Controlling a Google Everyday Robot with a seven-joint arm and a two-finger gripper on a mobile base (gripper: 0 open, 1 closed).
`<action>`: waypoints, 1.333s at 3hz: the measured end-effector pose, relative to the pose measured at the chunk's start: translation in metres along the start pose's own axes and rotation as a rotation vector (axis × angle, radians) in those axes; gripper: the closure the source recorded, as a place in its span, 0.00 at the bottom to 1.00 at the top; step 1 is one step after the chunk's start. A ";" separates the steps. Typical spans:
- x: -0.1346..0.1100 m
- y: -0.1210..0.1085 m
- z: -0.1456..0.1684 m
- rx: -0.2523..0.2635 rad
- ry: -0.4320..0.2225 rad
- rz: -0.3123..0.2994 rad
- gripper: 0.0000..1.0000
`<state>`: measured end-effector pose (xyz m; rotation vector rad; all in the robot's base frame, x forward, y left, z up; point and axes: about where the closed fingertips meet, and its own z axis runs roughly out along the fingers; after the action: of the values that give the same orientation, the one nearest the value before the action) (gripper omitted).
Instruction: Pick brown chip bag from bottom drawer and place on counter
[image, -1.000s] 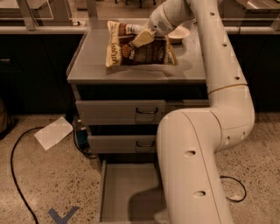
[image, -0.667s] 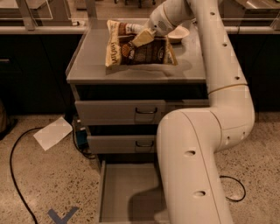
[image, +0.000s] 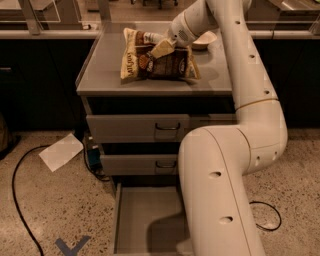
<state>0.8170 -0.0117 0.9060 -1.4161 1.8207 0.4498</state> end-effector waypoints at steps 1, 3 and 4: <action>0.000 0.000 0.000 0.000 0.000 0.000 0.58; 0.000 0.000 0.000 0.000 0.000 0.000 0.12; 0.000 0.000 0.000 0.000 0.000 0.000 0.00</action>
Offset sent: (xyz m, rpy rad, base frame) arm 0.0000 0.0000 0.0000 0.0000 0.0000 0.0000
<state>0.8170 -0.0116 0.9059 -1.4161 1.8207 0.4499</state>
